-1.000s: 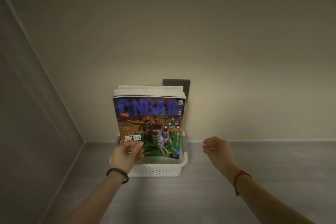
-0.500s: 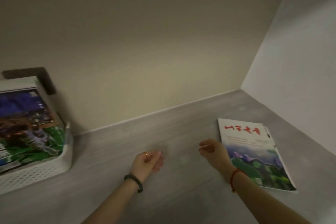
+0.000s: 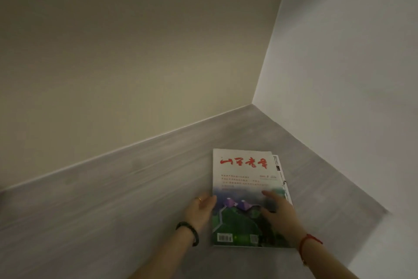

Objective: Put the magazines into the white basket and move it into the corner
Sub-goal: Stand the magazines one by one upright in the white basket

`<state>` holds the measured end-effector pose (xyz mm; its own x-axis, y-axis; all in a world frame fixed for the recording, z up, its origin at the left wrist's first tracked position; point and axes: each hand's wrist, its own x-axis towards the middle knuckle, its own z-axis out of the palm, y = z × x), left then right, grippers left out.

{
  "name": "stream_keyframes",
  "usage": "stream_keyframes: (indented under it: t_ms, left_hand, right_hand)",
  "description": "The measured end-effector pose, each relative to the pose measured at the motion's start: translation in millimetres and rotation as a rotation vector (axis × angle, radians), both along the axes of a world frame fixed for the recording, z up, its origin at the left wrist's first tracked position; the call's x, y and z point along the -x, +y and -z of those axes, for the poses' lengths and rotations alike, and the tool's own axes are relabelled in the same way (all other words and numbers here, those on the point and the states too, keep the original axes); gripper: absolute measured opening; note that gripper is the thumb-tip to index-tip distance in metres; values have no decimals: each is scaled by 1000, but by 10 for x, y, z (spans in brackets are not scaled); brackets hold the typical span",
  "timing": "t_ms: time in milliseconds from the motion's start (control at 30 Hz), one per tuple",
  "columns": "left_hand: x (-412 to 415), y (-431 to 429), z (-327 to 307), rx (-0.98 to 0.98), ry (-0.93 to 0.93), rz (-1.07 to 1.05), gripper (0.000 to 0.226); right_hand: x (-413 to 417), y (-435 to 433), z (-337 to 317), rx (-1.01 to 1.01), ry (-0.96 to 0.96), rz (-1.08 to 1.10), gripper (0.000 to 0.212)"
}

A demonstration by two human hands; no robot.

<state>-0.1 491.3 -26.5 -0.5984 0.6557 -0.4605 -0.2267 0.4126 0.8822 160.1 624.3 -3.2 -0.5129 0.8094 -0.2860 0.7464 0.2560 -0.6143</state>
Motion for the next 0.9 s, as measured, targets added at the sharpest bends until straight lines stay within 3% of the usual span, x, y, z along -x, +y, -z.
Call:
stream_keyframes:
  t_ms: [133, 400, 500, 600, 733, 833, 900]
  left_hand:
    - [-33, 203, 32, 12, 73, -23, 20]
    - [56, 416, 62, 134, 243, 83, 18]
    - [-6, 440, -9, 58, 262, 118, 23]
    - [7, 360, -136, -84, 243, 95, 25]
    - [261, 38, -380, -361, 128, 27, 28]
    - [498, -344, -534, -490, 86, -48, 26]
    - [663, -660, -630, -530, 84, -130, 27]
  right_hand:
    - [-65, 24, 172, -55, -54, -180, 43]
    - [-79, 24, 279, -98, -113, -207, 49]
    - [-87, 28, 242, -60, -107, -214, 53]
    - [-80, 39, 171, -31, 16, -119, 65]
    - [50, 68, -62, 171, 410, 83, 70]
    - [277, 5, -283, 340, 596, 150, 48]
    - [487, -137, -447, 269, 615, 75, 27]
